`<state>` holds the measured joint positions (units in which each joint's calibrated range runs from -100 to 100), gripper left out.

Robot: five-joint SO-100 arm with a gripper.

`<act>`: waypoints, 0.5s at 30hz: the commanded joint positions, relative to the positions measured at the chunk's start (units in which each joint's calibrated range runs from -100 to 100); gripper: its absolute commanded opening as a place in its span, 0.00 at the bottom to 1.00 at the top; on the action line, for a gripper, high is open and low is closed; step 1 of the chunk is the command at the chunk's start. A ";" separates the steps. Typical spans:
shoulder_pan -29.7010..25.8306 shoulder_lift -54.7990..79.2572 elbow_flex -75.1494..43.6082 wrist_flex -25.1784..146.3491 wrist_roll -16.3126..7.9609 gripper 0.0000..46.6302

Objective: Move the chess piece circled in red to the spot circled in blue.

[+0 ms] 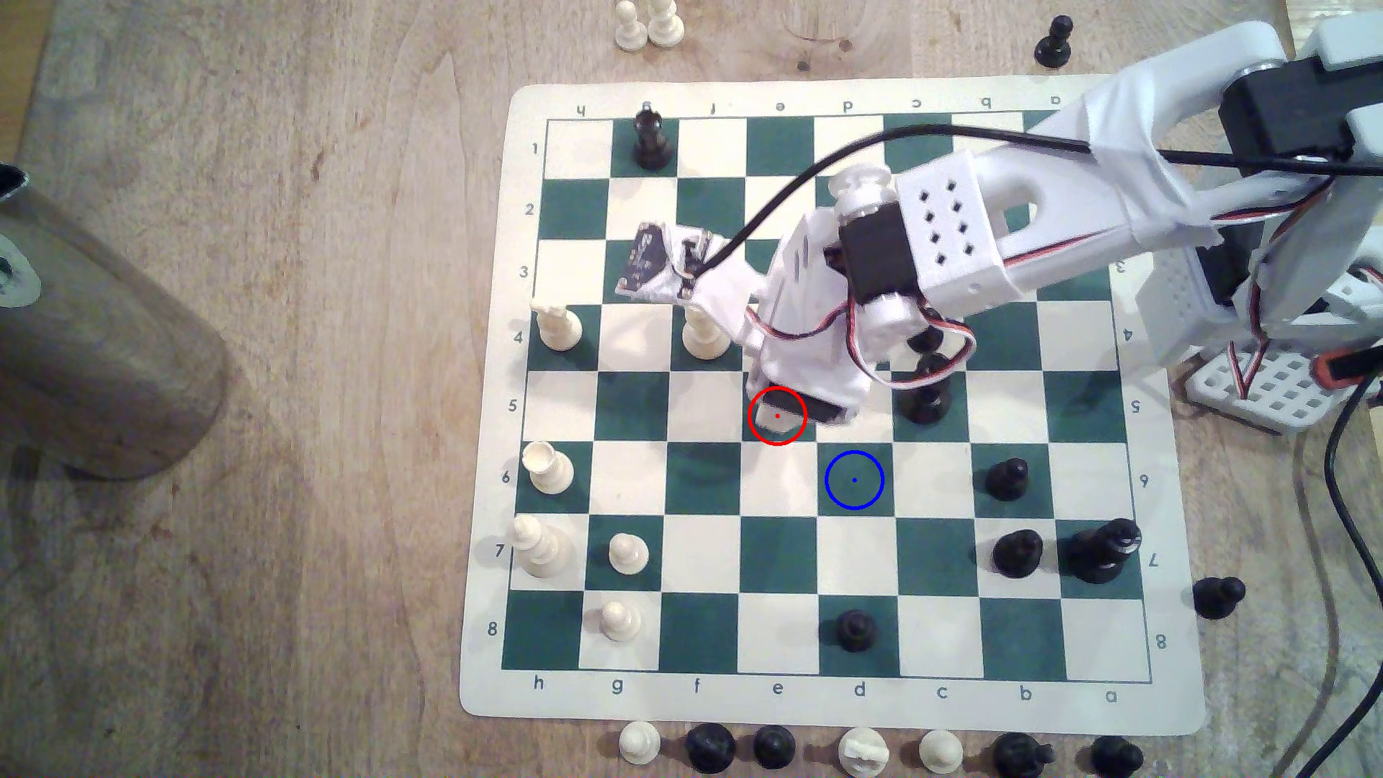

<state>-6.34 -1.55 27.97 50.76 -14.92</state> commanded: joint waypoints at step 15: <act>-7.70 -20.44 -0.50 10.50 -0.68 0.01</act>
<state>-11.58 -15.96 26.34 60.80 -15.41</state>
